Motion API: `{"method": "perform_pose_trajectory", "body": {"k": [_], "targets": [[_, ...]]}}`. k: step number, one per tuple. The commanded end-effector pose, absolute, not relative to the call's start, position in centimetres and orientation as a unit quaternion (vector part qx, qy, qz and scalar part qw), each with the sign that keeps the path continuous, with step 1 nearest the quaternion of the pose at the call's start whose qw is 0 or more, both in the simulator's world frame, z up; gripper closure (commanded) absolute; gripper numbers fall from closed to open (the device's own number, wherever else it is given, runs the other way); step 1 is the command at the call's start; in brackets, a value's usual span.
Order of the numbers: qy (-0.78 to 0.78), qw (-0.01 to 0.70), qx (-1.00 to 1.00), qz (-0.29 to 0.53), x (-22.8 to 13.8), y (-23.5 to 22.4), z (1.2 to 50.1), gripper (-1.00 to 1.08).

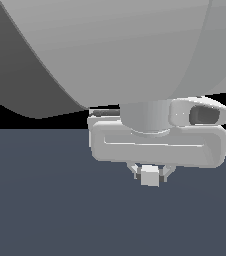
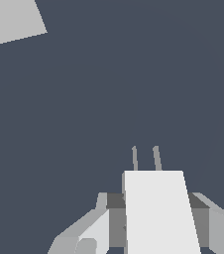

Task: Plug the charger into the wall socket.

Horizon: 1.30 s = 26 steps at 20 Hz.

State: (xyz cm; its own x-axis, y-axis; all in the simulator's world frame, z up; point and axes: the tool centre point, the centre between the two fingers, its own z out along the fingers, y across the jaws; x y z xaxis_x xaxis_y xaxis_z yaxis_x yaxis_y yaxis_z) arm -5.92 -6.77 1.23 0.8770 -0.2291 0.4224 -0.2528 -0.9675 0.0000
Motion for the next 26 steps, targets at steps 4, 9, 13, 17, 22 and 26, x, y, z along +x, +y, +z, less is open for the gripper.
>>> {"method": "perform_pose_trajectory", "body": {"k": [4,9,13,17,22,26], "targets": [[-0.123,0.027,0.969,0.215,-5.9,-6.5,1.2,1.08],[-0.12,0.027,0.969,0.215,-5.9,-6.6,1.4,1.08],[-0.101,0.023,0.971,0.216,-5.5,-6.0,2.3,1.08],[-0.067,0.017,0.974,0.217,-4.9,-5.0,3.8,1.08],[-0.016,0.007,0.976,0.218,-4.1,-3.3,6.0,1.08],[0.022,-0.001,0.976,0.218,-3.6,-2.0,7.7,1.08]]}}
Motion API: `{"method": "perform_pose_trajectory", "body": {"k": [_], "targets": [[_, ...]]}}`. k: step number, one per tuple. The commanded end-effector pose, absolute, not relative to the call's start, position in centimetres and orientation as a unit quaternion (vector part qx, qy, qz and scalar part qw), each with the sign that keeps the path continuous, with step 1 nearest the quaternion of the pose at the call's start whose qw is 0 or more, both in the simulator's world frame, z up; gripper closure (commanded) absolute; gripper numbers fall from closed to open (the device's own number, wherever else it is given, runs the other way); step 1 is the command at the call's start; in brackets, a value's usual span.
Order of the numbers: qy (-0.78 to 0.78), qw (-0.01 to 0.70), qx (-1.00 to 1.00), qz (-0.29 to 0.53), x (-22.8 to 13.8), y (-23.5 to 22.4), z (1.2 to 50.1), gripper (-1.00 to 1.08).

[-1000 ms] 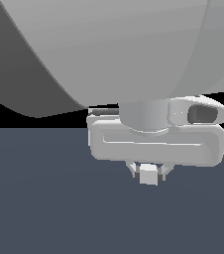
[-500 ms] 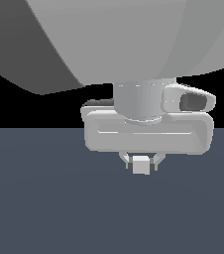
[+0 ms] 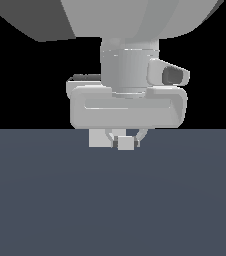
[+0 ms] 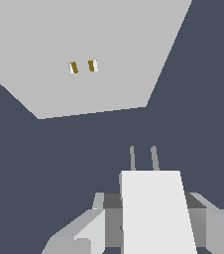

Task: Plug the charger into the wall socket.

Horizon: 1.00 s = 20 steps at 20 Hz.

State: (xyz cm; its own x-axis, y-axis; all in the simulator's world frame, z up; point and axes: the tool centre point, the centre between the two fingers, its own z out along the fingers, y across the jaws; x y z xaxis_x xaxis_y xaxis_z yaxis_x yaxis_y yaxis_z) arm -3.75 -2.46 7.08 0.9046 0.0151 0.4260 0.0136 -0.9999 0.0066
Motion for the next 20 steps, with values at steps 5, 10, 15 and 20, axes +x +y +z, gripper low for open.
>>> {"method": "perform_pose_trajectory", "body": {"k": [5,10,15,20], "targets": [[0.054,-0.009,0.974,0.218,-3.3,-0.7,9.1,1.08],[0.071,-0.014,0.974,0.217,-3.2,0.0,9.8,1.08],[0.076,-0.016,0.973,0.216,-3.1,0.2,10.0,1.08],[0.076,-0.016,0.973,0.216,-3.2,0.2,10.0,1.08]]}}
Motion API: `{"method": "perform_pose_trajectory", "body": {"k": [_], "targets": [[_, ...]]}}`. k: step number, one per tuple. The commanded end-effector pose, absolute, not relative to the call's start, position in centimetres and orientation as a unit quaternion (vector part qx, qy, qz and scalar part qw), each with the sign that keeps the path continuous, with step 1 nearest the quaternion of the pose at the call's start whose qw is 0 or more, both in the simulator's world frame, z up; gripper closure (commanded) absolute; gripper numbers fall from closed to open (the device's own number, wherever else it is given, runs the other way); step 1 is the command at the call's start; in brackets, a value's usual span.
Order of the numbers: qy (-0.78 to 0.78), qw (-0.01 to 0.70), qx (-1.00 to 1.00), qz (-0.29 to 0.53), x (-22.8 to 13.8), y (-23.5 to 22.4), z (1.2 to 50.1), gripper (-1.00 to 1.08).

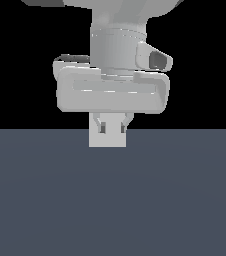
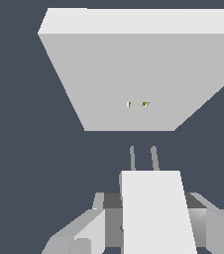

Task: Plug the charger into the wall socket.

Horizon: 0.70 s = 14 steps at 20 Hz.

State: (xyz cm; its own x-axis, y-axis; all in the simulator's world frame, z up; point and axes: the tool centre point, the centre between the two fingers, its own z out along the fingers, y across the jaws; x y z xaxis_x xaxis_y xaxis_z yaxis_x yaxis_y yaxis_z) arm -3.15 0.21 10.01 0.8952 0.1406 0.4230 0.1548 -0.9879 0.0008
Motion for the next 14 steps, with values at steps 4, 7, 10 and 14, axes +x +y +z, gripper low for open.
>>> {"method": "perform_pose_trajectory", "body": {"k": [4,7,10,14], "targets": [[-0.076,0.016,-0.973,-0.216,-2.8,0.3,10.0,1.08],[-0.076,0.016,-0.973,-0.216,-2.1,0.4,10.0,1.08],[-0.076,0.017,-0.973,-0.216,-1.0,0.6,10.0,1.08],[-0.076,0.017,-0.973,-0.216,0.4,0.8,10.0,1.08]]}}
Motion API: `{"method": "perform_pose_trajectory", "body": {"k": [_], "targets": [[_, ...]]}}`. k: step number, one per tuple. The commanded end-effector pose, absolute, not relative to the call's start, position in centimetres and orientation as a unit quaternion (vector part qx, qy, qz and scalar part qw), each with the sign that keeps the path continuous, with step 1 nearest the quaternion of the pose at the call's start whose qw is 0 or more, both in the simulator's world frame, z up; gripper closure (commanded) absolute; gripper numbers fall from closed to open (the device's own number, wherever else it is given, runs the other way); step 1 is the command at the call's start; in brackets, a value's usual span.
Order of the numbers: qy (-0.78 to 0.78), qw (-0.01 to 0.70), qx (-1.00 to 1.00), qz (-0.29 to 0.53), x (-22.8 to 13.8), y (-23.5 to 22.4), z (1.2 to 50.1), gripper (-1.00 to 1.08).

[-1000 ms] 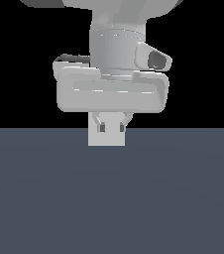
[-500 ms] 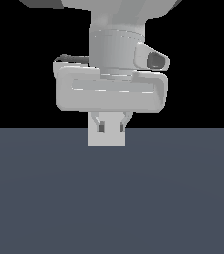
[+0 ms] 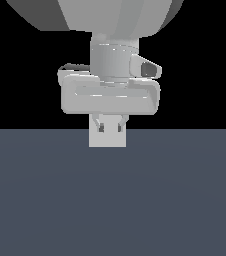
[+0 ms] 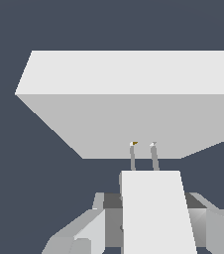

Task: Plug the charger into the wall socket.

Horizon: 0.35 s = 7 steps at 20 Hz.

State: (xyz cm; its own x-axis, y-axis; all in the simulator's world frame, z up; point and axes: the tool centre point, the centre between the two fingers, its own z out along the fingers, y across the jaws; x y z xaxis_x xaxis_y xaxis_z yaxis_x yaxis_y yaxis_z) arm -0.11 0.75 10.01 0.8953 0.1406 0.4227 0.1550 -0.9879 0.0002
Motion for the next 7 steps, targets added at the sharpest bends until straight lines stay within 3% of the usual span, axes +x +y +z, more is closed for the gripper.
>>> {"method": "perform_pose_trajectory", "body": {"k": [1,7], "targets": [[-0.076,0.017,-0.973,-0.216,0.69,0.88,10.03,1.08],[-0.076,0.017,-0.973,-0.216,1.42,0.98,10.01,1.08]]}}
